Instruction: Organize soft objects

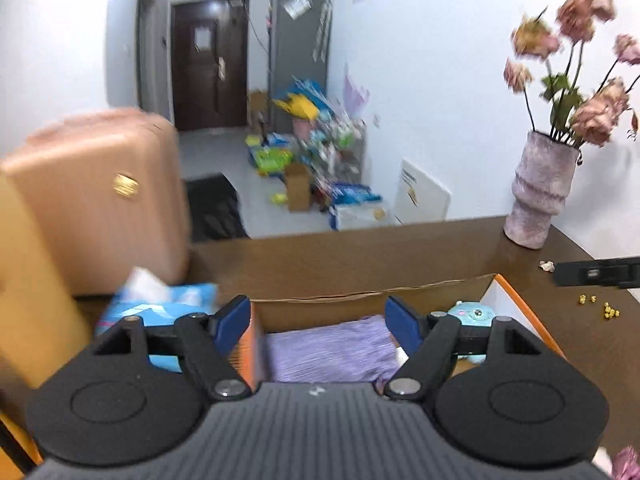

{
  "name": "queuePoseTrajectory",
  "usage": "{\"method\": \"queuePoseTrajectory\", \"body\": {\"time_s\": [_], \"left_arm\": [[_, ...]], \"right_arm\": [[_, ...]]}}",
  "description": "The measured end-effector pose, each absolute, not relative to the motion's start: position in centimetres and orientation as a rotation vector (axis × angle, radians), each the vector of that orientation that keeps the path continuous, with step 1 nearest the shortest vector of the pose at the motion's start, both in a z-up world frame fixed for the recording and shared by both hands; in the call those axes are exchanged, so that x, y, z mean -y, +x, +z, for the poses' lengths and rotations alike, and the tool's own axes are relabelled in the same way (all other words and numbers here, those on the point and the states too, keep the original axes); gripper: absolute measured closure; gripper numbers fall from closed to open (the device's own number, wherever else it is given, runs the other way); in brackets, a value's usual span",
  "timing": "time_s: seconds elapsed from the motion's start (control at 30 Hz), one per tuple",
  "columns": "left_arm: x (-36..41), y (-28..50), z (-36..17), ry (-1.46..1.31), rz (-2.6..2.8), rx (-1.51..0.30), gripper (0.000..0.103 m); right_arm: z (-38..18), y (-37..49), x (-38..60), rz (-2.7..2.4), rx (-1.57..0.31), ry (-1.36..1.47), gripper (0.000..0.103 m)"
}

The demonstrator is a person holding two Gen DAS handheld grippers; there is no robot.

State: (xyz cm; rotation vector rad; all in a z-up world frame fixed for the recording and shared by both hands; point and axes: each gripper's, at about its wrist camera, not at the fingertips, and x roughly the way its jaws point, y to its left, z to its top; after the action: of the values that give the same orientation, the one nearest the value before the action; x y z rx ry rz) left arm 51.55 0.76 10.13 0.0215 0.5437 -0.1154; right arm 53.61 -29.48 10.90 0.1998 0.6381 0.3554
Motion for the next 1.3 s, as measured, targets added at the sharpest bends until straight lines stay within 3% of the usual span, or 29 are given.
{"method": "queuePoseTrajectory", "body": {"time_s": [0.27,0.4,0.6,0.73,1.0,1.07,1.3], "left_arm": [[-2.9,36.6,11.5,0.078,-0.043,-0.318,0.020],[-3.3,30.1,10.0,0.047,-0.039,-0.268,0.018],[-3.4,21.6,6.6,0.020,-0.035,-0.249,0.016],[-4.3,17.3,4.7,-0.040,-0.062,-0.266,0.014],[-4.5,17.6,2.8,-0.079,-0.098,-0.331,0.014],[-4.3,18.8,2.3,-0.111,-0.126,-0.354,0.018],[-2.7,26.6,1.4,-0.150,-0.230,-0.441,0.026]], "right_arm": [[12.6,39.7,31.0,0.388,-0.459,0.170,0.049],[12.3,32.9,30.1,0.402,-0.360,0.123,0.040],[8.7,24.0,27.6,0.388,-0.279,0.059,0.035],[5.2,19.6,26.3,0.393,-0.322,0.123,0.032],[2.6,19.1,24.7,0.373,-0.387,0.146,0.032],[2.1,20.0,24.5,0.367,-0.409,0.171,0.033],[0.3,27.1,23.0,0.357,-0.483,0.236,0.049]]}}
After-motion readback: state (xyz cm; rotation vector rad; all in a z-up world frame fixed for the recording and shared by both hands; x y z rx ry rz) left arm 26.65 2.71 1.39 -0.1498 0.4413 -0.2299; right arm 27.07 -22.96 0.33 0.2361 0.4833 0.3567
